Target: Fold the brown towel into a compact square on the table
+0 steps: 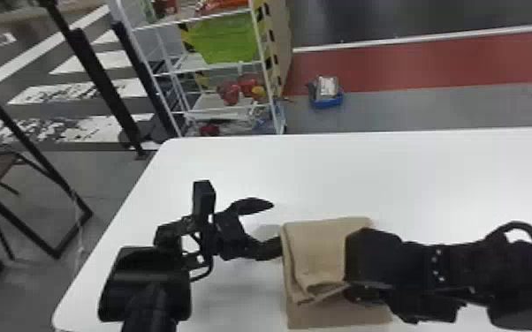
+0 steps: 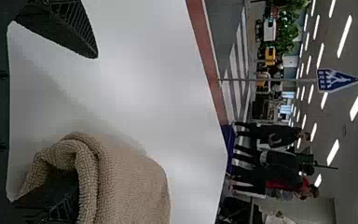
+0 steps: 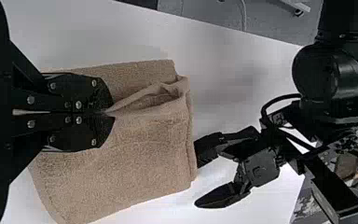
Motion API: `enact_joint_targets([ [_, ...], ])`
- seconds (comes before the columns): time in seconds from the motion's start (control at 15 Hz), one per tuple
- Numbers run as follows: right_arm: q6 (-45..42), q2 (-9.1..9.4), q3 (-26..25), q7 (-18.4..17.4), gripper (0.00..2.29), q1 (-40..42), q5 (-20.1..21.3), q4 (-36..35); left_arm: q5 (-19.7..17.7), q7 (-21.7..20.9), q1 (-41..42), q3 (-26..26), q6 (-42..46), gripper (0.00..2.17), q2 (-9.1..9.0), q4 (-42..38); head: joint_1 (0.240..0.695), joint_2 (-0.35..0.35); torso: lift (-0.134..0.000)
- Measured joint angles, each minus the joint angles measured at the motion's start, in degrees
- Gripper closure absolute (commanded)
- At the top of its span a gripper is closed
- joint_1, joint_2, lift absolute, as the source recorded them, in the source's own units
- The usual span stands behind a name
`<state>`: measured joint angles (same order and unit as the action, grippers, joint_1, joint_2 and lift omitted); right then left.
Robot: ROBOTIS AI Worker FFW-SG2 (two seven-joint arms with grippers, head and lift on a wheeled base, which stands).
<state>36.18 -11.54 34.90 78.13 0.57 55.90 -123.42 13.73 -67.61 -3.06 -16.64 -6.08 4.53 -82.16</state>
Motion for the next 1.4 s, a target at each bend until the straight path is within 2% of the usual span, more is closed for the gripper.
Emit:
enact_joint_targets([
  [0.47, 0.09, 0.28, 0.62, 0.00, 1.29, -0.21, 0.13, -0.13, 1.58, -6.44, 1.03, -0.12, 1.22, 0.04, 1.77, -1.19, 0.695, 0.312, -0.134],
  [1.4, 0.17, 0.19, 3.50, 0.00, 1.28, 0.40, 1.93, 1.97, 2.00, -6.01, 0.78, 0.91, 1.37, 0.04, 2.06, -1.16, 0.695, 0.324, -0.134],
])
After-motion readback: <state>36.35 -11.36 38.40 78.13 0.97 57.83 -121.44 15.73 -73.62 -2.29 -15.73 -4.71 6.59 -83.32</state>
